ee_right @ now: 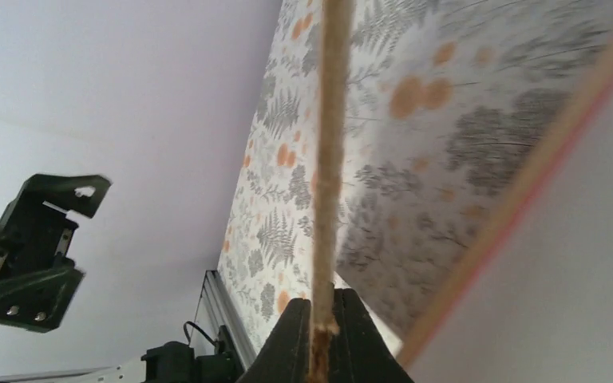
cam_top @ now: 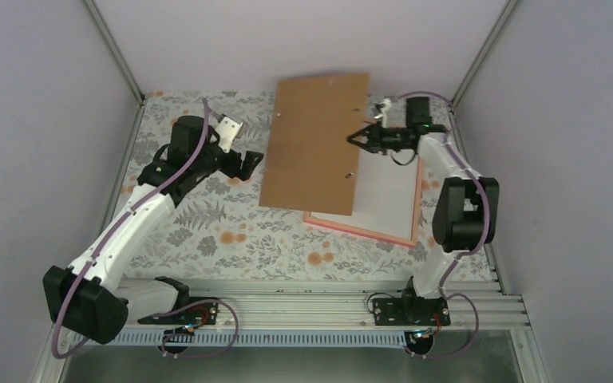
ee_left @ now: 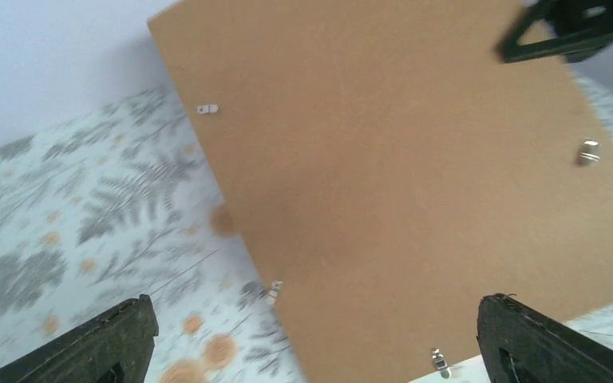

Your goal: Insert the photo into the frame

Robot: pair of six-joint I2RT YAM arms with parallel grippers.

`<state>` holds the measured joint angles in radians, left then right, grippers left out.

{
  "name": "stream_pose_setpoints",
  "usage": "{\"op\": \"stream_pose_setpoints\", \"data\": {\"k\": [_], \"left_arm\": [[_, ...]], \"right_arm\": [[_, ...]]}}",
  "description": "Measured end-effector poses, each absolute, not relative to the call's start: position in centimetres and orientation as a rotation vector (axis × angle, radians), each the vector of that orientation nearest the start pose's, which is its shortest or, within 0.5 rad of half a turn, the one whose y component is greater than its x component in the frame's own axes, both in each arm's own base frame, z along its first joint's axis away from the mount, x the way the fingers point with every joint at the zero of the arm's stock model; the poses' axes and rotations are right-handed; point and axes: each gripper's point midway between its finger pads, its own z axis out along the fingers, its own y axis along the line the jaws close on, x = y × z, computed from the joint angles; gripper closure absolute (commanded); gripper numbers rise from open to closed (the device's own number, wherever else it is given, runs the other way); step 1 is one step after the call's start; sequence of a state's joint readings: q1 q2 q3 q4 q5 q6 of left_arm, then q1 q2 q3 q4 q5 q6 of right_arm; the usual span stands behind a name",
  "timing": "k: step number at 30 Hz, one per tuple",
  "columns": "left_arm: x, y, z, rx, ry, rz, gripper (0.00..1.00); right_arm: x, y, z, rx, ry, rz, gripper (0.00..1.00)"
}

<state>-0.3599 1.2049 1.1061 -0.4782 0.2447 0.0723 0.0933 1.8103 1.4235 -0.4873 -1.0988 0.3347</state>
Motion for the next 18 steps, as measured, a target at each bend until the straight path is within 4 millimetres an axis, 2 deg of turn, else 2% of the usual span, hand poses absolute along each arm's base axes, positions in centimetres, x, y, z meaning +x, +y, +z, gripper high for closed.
{"op": "stream_pose_setpoints", "data": {"k": [2,5,8,12,18], "left_arm": [[32.9,-18.2,27.5,0.636,2.01,-0.495,0.0],[31.3,-19.9,28.5,0.699,1.936,-0.588,0.0],[31.2,-20.9,28.3,0.734,1.926,-0.642,0.0],[31.9,-21.7,26.5,0.751,1.971,-0.674,0.0],[32.7,-22.3,25.0,0.761,1.997,-0.69,0.0]], "right_arm": [[41.4,15.7,20.7,-0.196,2.303,1.49,0.96],[40.9,12.7,19.9,-0.167,2.305,1.467,0.96],[39.6,11.8,19.8,-0.198,2.295,1.495,0.96],[38.3,10.4,20.0,-0.218,2.27,1.523,0.96],[37.1,6.6,19.9,-0.173,2.24,1.499,0.96]]}}
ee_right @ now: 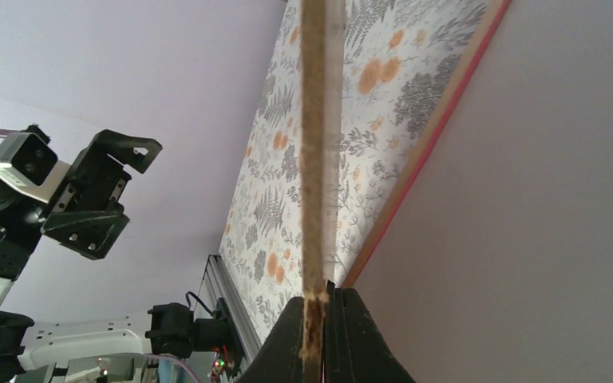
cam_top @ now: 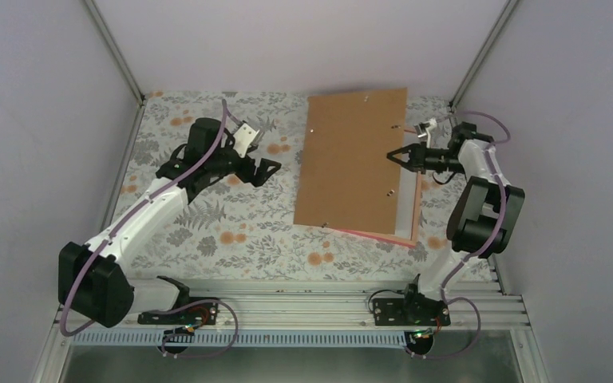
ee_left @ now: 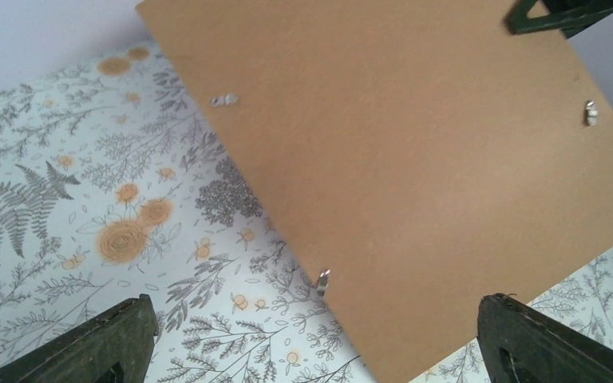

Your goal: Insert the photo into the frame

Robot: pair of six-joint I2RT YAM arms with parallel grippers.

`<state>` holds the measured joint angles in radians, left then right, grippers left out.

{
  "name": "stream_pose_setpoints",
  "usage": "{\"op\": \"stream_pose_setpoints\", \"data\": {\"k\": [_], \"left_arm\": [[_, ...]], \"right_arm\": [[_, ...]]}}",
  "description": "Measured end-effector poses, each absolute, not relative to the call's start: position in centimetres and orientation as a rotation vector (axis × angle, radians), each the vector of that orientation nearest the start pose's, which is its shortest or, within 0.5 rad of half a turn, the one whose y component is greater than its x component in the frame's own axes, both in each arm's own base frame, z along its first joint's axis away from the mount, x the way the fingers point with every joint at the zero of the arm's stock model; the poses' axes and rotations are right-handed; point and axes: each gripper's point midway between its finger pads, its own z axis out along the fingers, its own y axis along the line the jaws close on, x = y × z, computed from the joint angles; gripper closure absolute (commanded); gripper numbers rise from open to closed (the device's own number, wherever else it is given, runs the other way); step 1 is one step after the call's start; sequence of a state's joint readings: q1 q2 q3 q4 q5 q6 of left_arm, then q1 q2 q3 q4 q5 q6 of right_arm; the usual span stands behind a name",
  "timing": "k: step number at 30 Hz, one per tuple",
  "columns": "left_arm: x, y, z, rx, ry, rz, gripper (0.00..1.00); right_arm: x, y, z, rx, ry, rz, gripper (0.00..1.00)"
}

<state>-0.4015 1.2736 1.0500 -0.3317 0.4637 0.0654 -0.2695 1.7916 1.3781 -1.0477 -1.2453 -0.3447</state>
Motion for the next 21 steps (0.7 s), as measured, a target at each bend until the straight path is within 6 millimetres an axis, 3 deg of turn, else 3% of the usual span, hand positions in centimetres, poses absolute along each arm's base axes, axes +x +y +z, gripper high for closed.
{"op": "stream_pose_setpoints", "data": {"k": [9,13,21], "left_arm": [[32.8,-24.3,21.9,0.843,2.047,-0.679,0.02],[32.8,-25.1,20.9,0.88,2.053,-0.666,0.02],[33.7,-25.6,17.9,0.892,2.121,-0.655,0.03]], "right_arm": [[36.6,1.7,18.6,-0.014,2.206,1.514,0.96],[36.5,0.5,17.5,0.052,2.214,1.541,0.96],[36.2,-1.3,17.1,0.133,2.207,1.54,0.96]]}}
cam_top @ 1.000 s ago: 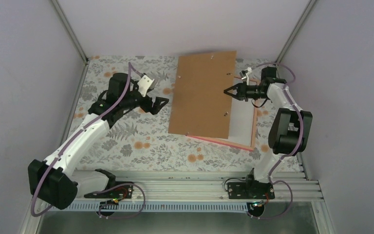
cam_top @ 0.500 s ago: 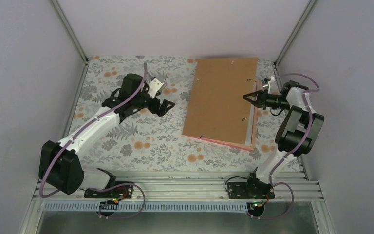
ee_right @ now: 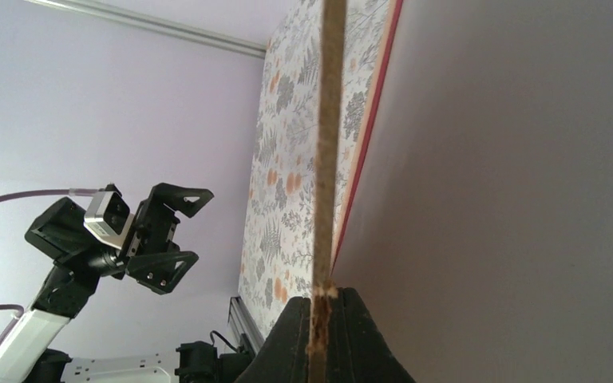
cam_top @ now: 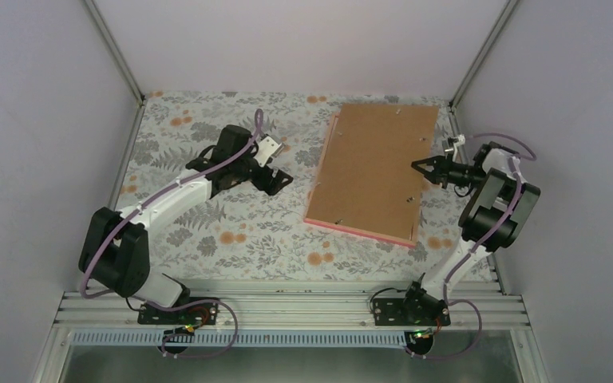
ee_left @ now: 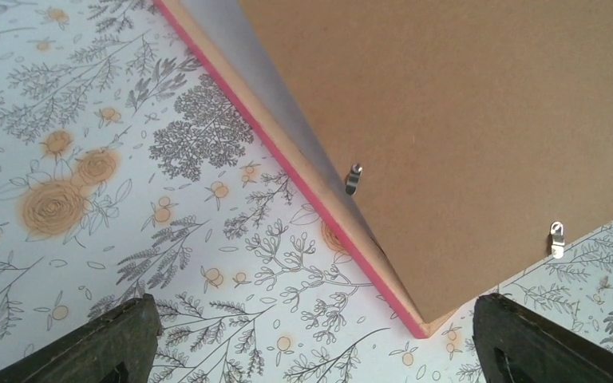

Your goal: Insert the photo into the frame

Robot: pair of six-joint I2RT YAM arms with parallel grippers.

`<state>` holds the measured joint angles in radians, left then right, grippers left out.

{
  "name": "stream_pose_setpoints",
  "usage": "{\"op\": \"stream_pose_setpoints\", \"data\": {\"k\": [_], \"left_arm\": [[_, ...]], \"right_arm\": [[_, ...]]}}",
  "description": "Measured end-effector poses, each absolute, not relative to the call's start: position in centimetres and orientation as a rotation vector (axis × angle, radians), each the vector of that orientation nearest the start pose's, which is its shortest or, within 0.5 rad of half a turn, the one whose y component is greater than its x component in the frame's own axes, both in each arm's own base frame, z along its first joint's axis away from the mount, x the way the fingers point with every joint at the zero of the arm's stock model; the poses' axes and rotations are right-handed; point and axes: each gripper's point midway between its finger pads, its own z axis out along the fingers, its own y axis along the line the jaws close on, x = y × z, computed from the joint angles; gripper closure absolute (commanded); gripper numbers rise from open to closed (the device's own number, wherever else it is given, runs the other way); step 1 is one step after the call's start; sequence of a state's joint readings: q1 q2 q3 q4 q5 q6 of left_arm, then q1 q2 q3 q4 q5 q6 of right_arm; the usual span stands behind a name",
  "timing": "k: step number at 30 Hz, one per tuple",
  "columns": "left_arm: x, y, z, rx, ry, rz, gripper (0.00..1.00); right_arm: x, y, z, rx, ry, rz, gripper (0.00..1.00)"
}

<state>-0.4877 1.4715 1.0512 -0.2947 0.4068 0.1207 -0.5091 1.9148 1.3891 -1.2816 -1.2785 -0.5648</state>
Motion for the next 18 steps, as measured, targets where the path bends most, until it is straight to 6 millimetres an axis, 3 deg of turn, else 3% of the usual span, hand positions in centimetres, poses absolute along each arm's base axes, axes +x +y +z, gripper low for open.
{"op": "stream_pose_setpoints", "data": {"k": [5,18], "left_arm": [[34.1,-26.0,17.1,0.899,2.137,-0.658,0.04],[34.8,-26.6,16.7,0.905,2.14,-0.667,0.04]], "right_arm": [[36.1,-2.7,16.4,0.191,2.202,1.536,0.97],[35.9,-3.9,15.1,0.252,2.213,1.538,0.96]]}}
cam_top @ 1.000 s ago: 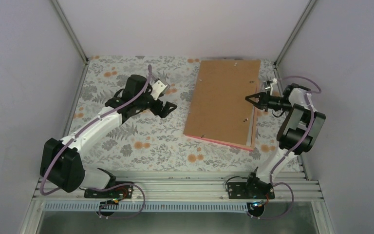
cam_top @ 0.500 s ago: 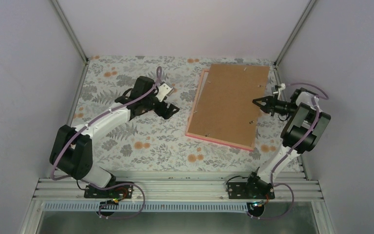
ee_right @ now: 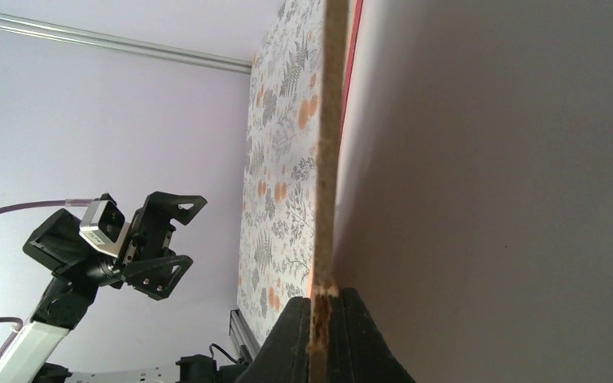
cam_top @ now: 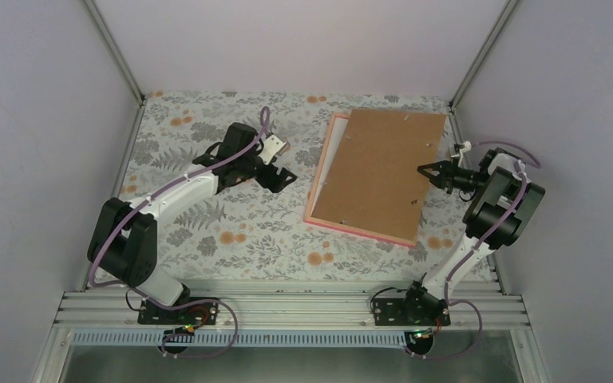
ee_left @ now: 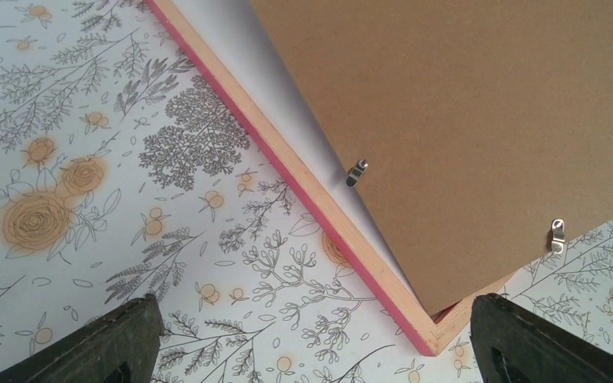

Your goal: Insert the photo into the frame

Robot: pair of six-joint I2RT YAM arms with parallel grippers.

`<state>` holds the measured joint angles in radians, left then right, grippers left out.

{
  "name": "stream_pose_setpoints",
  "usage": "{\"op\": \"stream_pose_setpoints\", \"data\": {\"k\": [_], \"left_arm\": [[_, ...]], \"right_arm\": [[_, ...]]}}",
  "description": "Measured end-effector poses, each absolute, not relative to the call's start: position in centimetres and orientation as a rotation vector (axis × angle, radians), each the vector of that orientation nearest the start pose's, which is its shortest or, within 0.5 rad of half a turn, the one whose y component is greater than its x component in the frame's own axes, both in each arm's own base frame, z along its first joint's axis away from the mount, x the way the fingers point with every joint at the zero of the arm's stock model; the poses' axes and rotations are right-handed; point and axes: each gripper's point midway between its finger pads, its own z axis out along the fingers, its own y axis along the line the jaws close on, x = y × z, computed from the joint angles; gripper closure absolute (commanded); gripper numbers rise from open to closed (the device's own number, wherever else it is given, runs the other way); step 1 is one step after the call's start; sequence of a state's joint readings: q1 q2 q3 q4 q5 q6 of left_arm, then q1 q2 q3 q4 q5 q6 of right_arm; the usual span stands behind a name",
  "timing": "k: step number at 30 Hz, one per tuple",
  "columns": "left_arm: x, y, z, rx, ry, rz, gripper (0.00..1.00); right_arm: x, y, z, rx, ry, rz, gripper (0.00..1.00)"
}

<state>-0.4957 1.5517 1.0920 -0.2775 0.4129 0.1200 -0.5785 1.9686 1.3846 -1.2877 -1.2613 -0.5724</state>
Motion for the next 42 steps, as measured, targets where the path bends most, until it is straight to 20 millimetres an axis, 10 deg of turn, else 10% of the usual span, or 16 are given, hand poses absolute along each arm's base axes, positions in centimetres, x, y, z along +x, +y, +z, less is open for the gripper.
{"op": "stream_pose_setpoints", "data": {"k": [16,25,42], "left_arm": [[34.8,-26.8,15.3,0.916,2.17,-0.672,0.04],[35.5,-25.7,15.0,0.887,2.186,-0.634,0.04],[36.2,-24.6,14.0,0.859,2.219,-0.59,0.04]], "right_arm": [[36.0,-1.8,10.0,0.322,2.26,1.705,0.96],[37.4,-1.2,8.1,0.268,2.305,1.712,0.56],[38.7,1.0,4.7,0.159,2.555,1.512,0.48]]}}
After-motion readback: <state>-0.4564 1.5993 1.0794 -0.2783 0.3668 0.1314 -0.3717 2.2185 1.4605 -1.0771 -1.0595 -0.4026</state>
